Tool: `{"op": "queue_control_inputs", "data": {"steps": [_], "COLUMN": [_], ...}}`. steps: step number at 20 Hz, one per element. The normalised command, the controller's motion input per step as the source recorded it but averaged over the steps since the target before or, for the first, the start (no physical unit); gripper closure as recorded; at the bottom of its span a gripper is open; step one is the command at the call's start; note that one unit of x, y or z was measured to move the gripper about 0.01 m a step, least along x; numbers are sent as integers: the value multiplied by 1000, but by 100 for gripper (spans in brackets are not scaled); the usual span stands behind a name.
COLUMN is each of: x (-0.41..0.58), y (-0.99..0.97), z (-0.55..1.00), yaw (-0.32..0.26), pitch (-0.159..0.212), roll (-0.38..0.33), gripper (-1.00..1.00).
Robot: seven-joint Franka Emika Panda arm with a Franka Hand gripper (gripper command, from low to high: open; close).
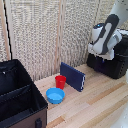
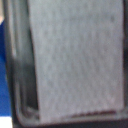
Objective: Please move the gripper into proximity with the fryer handle. Once close enough, gingerly grasp the handle and gently tug the fryer basket open in your direction.
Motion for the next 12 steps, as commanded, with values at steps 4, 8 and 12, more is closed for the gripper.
{"op": "queue_control_inputs", "data": {"steps": [4, 8, 12], "x": [157, 86, -38], "y": [597, 860, 1000], "z": [49, -225, -576], "yaw": [-68, -38, 0], "pitch": [122, 70, -37], "roll": [282, 108, 0], "gripper": [100, 100, 100]}}
